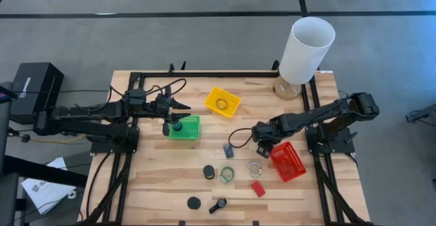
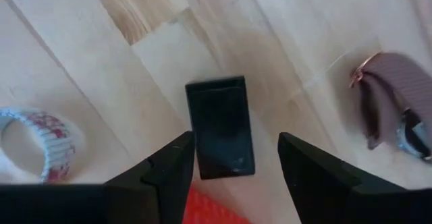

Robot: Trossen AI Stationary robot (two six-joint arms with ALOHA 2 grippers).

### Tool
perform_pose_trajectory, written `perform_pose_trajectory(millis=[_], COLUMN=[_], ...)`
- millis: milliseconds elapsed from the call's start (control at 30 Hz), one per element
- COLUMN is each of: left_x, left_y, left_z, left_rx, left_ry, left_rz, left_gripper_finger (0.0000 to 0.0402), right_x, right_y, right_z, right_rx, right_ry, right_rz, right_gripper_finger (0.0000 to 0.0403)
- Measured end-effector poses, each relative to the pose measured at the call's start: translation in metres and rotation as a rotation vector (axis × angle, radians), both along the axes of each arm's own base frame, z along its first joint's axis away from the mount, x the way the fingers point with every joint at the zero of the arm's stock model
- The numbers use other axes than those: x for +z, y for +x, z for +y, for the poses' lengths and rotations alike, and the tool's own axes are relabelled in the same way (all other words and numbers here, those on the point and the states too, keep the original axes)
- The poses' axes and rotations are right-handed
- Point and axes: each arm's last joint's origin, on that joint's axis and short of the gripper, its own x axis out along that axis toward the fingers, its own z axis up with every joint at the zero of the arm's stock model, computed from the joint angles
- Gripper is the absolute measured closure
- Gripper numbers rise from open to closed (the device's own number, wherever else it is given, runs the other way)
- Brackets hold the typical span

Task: Pick & Place Office items
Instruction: Put the right black digital clock into the red basket

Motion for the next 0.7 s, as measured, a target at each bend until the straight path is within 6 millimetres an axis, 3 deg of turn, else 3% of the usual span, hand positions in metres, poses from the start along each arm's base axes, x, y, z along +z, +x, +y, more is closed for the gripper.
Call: perform_pose_trajectory(millis=[300,700], left_x=[0.001,0.001], left_y=[0.0,0.0], left_z=[0.0,0.0], left_rx=[0.0,0.0], left_ry=[0.002,0.004], left_rz=[-0.006,-0.014], left_gripper_finger=[0.0298,0.0298], right_x=[-0.001,-0.038], right_y=[0.003,0.016], right_z=[0.001,0.005], right_rx=[-0.015,-0.023], right_ry=[0.019,0.064], right_rz=[-0.023,0.099], right_gripper_finger=[0.0155,0.0153])
